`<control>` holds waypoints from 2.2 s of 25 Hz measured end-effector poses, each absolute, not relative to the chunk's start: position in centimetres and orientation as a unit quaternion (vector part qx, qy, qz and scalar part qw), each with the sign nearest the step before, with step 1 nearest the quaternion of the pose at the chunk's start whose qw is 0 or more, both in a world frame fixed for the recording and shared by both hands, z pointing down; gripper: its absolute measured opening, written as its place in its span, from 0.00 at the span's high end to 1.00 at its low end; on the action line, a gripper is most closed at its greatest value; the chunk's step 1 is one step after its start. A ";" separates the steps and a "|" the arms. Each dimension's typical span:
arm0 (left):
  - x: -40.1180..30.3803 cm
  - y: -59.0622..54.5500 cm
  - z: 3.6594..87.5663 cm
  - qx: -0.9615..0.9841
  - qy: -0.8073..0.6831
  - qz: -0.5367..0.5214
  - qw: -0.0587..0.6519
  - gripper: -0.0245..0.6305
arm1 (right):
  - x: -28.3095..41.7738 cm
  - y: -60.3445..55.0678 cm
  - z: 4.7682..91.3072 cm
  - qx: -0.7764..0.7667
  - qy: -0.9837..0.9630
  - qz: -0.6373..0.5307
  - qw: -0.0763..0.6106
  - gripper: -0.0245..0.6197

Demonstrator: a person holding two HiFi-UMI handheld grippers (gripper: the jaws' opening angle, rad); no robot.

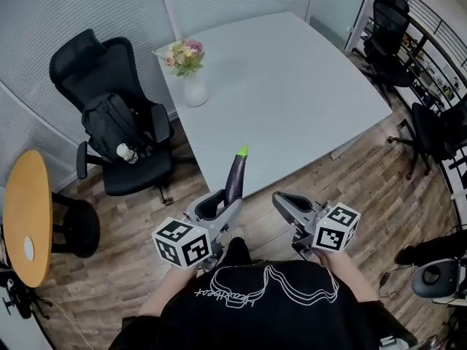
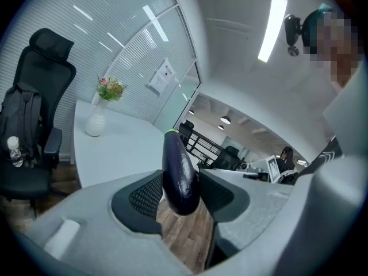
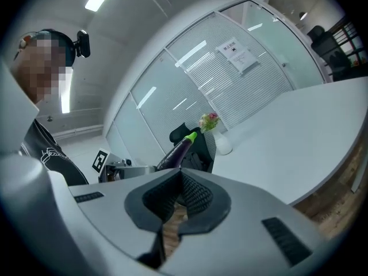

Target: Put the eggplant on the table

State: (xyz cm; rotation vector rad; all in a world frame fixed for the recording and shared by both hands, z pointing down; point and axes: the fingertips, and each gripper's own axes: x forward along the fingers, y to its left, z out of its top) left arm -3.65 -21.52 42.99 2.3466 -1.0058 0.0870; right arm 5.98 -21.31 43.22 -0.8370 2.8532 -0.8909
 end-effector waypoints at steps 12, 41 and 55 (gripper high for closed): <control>-6.8 -32.6 48.7 0.871 -0.355 0.072 0.331 0.65 | 3.1 -30.3 46.6 -0.300 0.897 -0.324 -0.011 0.95; -8.3 -43.3 63.8 0.838 -0.350 0.231 0.349 0.65 | 3.6 -38.4 53.8 -0.358 0.845 -0.397 -0.017 0.95; -8.0 -43.6 64.0 0.832 -0.352 0.220 0.367 0.64 | 4.1 -38.5 53.6 -0.343 0.845 -0.409 -0.020 0.95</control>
